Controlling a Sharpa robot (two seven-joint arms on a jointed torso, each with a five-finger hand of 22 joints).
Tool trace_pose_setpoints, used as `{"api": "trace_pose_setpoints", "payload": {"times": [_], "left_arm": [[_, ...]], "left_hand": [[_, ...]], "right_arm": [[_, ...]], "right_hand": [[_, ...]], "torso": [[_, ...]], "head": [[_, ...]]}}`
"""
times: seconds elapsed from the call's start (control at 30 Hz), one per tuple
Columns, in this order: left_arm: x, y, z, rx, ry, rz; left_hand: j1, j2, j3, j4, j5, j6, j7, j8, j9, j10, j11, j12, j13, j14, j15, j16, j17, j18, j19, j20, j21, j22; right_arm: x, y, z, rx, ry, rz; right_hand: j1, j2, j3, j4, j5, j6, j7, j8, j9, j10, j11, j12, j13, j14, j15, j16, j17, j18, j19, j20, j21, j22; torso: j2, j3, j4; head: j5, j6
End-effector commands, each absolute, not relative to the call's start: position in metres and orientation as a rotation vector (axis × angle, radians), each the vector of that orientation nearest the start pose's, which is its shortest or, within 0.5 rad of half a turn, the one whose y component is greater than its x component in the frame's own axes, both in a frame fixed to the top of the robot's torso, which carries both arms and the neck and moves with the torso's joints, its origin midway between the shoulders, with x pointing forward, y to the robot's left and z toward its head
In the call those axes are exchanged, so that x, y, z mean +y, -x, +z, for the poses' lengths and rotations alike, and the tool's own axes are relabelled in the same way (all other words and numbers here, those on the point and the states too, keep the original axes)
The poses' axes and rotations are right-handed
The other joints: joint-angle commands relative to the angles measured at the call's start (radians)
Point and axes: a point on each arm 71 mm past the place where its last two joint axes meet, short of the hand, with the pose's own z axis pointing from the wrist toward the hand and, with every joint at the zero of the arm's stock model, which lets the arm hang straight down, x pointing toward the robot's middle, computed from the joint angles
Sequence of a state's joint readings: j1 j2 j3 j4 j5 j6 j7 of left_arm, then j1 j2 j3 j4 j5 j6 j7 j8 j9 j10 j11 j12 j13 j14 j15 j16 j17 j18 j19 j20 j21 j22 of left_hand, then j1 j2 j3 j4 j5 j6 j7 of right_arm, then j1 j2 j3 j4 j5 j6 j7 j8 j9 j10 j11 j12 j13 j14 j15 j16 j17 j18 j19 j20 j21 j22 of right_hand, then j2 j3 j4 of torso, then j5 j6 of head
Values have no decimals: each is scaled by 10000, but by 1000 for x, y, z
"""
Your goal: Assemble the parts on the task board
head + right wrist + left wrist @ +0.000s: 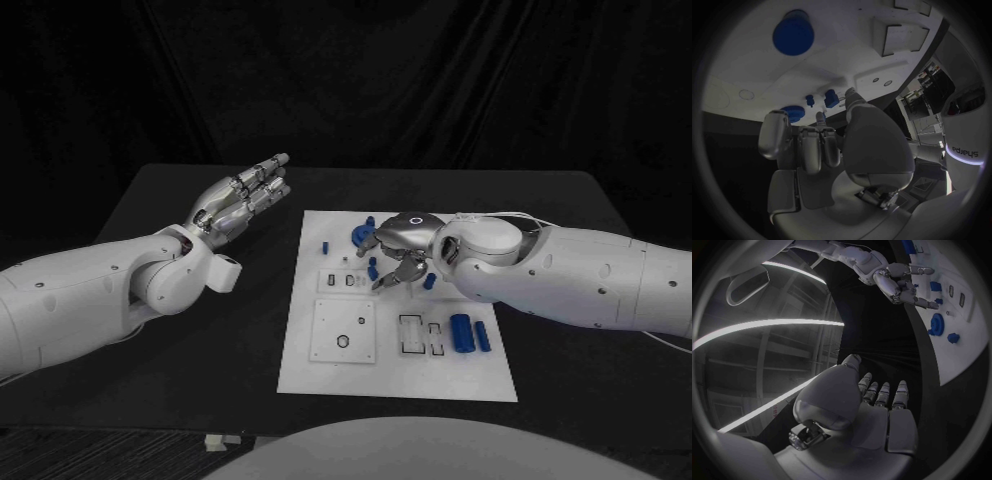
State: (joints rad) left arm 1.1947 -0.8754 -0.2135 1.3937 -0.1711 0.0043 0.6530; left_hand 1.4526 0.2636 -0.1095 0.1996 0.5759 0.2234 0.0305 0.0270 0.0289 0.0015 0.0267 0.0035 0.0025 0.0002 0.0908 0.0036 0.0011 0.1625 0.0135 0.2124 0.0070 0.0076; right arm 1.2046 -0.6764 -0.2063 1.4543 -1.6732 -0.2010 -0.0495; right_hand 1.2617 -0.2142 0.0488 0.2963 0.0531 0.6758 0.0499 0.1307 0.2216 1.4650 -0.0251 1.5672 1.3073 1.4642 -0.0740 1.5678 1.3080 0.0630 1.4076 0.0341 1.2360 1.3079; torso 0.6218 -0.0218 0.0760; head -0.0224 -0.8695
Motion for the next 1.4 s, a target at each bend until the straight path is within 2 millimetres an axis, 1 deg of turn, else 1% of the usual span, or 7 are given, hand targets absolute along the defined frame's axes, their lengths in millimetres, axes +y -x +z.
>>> {"api": "trace_pose_setpoints", "payload": {"times": [0.03, 0.5, 0.9, 0.97, 1.2, 1.27, 1.4], "left_arm": [[248, -473, -228, 14973, 8014, -17318], [252, -472, -226, 14708, 7841, -17124], [253, -477, -194, 14853, 4124, -14735], [249, -481, -186, 15282, 3165, -14073], [223, -505, -145, 17912, 227, -11020], [213, -509, -136, 18850, -657, -9950], [198, -513, -125, 20104, -1727, -8621]], "left_hand": [[-3, -60, 16, -75, 53, -46, -59, 35, 8, 14, -30, -25, -15, -2, 232, -36, -11, 158, 26, 75, 55, 12], [153, -253, 110, -385, 14, 11, 0, 47, 16, 19, 62, -23, -13, -2, 311, -36, -11, 146, 42, 173, 67, 19], [-131, -1244, 944, -948, -2482, 449, 177, 85, 61, 4931, 1320, 1213, 1557, 4666, 697, 1801, 1452, 66, 3161, 656, 2192, 1004], [-796, -1812, 195, -257, -4730, 1109, 775, 231, 153, 7304, 1375, 2591, 2784, 7395, 599, 3776, 2378, 182, 6125, 479, 3972, 1790], [-1206, -1996, -512, 866, -5282, 5448, 1437, 1608, 715, 10811, 666, 11556, 11148, 10873, -346, 12375, 9334, 23, 9427, -754, 7916, 4221], [-1601, -1749, -714, 909, -5248, 6471, 1256, 2186, 963, 14998, 610, 15247, 15141, 14790, -488, 15321, 14640, -625, 11525, -846, 11811, 9203], [-2148, -1547, -1020, 891, -5218, 7307, 967, 2487, 1266, 15693, 364, 15673, 15683, 15706, -704, 15672, 15697, -1188, 13838, -968, 14597, 13454]], "right_arm": [[-131, -462, -233, 16400, 5746, 7005], [-169, -465, -171, 14128, 4018, 9005], [-229, -468, -154, 14033, 2433, 8576], [-235, -468, -155, 14175, 2297, 8439], [-242, -468, -159, 14861, 1925, 8099], [-241, -468, -161, 15024, 1853, 8045], [-240, -468, -165, 15277, 1802, 7996]], "right_hand": [[-236, -29, -599, 21, -24, 97, -19, 32, -63, 1058, -78, 36, 2635, 1066, -78, 30, 2628, 95, -56, -11, -60, 1664], [-1238, -420, -3182, 55, 27, 526, -80, 120, -294, 1058, -131, 36, 2635, 1066, -113, 30, 2628, 68, -24, -46, 18, 1705], [-1966, 2058, -2333, -65, -16, 2151, 192, 682, -193, 1058, 73, 36, 2635, 1066, 34, 30, 2628, -176, 614, 71, 1264, 2036], [-1910, 2212, -2353, -59, 2, 2261, 203, 702, -183, 1058, 84, 36, 2635, 1066, 43, 30, 2628, -175, 618, 83, 1271, 2034], [-1660, 2627, -2433, -72, 136, 2514, 278, 712, -169, 1058, 144, 36, 2635, 1066, 89, 30, 2628, -158, 587, 127, 1226, 2012], [-1523, 2722, -2468, -83, 254, 2545, 285, 683, -177, 1058, 153, 36, 2635, 1066, 98, 30, 2628, -152, 576, 140, 1209, 2005], [-1326, 2836, -2535, -86, 443, 2578, 301, 634, -192, 1058, 166, 36, 2635, 1066, 111, 30, 2628, -141, 552, 154, 1172, 1991]], "torso": [[-3, 1, 1], [-7, 5, -11], [-42, 0, -14], [-54, 3, -13], [-94, 53, -47], [-128, 91, -78], [-180, 133, -89]], "head": [[16, -24], [77, 45], [159, 130], [172, 138], [206, 64], [224, -27], [194, -32]]}}
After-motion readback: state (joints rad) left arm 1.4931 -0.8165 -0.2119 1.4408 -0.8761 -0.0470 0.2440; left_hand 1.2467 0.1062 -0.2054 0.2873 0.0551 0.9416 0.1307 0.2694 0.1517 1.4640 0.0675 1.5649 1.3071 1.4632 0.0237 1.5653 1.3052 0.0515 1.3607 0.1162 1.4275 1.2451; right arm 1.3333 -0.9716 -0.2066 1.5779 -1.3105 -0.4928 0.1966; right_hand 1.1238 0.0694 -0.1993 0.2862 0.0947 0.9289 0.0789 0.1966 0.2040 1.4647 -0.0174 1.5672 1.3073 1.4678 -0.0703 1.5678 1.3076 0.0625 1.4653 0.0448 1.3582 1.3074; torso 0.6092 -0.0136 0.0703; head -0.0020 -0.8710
